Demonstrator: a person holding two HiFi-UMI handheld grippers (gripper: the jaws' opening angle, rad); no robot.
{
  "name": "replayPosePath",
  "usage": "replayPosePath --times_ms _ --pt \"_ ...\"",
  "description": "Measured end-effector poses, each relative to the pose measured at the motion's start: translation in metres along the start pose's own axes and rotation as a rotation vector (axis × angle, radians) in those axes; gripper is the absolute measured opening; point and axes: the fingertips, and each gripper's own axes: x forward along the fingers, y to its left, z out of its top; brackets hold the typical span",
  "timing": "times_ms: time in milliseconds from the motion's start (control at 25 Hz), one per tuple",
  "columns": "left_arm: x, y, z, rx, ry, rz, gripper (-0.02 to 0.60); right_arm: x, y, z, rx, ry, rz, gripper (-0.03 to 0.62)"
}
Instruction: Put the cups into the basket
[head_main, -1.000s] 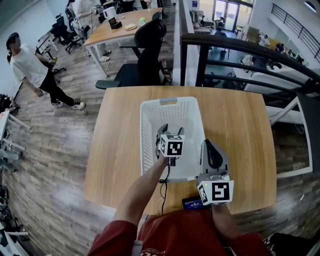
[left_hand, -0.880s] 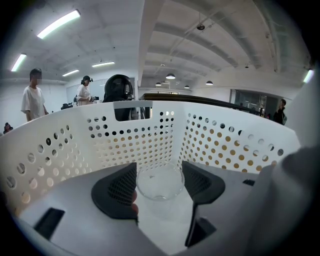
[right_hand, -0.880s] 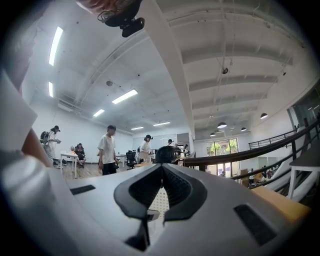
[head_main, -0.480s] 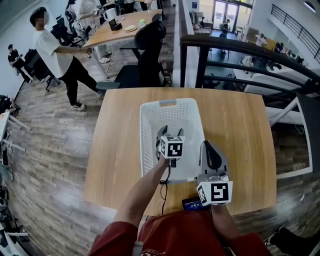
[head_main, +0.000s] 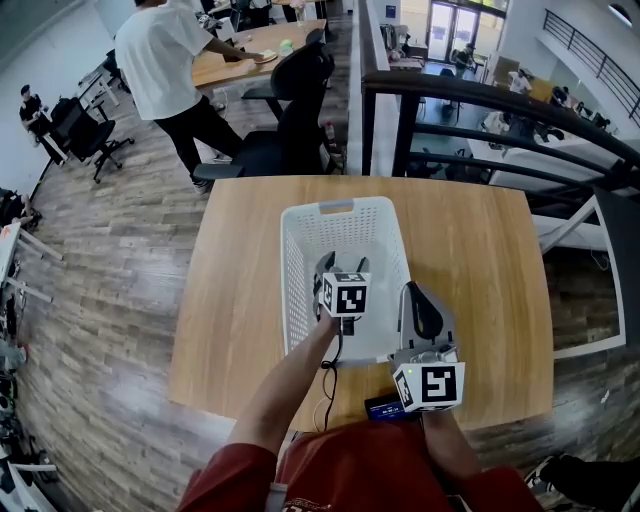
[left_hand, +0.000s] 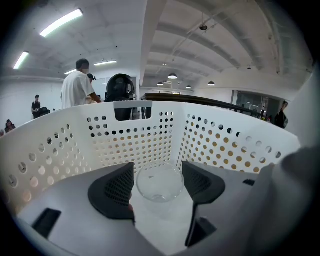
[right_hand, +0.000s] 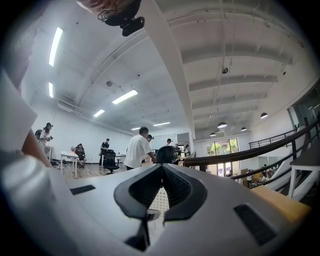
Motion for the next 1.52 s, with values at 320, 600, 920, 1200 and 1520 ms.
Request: replayPosePath --times_ms 320,600,920,1200,1520 --pt "0.002 -0.003 0.000 0.007 0.001 -0.006 0.302 0.000 -0.003 -0.002 0.008 -0.003 -0.005 0.012" --pt "0.001 -0.005 0.001 0.017 0.001 -0.011 0.333 -0.001 -0.003 0.001 0.000 -0.004 -0.001 0.012" --pt "-0.002 0.002 0.006 -0.007 -0.026 0.003 0.333 0.000 -0.004 0.002 -0.003 -0.009 0.001 0.012" --pt "-0.006 0.006 0.013 -0.022 -0.052 0.009 0.332 0.001 -0.004 0.003 -0.001 -0.008 -0.003 0.012" --pt "-0.012 0.002 0.023 -0.017 -0.080 0.001 0.333 0.000 -0.005 0.005 -0.007 -0.007 -0.003 0.012"
